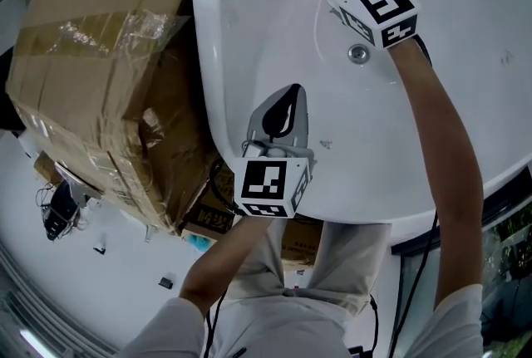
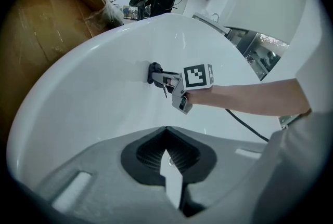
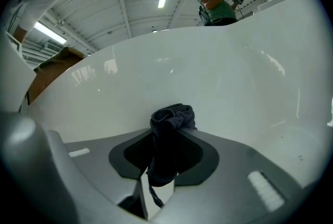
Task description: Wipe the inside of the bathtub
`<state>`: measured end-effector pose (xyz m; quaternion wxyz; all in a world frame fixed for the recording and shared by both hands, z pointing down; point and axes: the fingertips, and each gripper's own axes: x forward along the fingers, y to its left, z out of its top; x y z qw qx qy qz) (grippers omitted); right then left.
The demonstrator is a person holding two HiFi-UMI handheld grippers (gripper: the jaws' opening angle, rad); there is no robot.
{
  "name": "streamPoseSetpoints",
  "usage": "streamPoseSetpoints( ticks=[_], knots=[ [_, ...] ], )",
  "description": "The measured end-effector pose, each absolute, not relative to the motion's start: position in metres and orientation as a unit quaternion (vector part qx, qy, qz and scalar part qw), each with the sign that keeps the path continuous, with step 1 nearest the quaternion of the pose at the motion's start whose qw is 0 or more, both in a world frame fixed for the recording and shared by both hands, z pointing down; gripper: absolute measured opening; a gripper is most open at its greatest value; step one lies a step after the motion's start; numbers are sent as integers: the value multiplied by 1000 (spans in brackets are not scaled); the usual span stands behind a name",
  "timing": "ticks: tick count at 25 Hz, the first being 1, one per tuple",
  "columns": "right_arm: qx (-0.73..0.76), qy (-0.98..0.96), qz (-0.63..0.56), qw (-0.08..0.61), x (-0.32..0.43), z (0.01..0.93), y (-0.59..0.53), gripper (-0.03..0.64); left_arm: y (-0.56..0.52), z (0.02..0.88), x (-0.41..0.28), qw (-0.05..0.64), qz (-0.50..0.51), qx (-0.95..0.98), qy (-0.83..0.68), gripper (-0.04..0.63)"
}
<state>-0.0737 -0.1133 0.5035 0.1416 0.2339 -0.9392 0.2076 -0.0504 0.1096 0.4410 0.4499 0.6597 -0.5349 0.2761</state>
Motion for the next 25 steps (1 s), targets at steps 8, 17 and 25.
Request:
streamPoseSetpoints(
  ticks=[8,17,25],
  knots=[
    [213,-942,219,137,-78,502,-88,60,109,441,-46,445,279,663,-534,0],
    [186,-950,206,147,-80,500,-74,48,117,442,-46,445,281,661,-535,0],
    [148,-957,194,159,-84,500,-52,46,122,441,-40,446,281,661,-534,0]
  ],
)
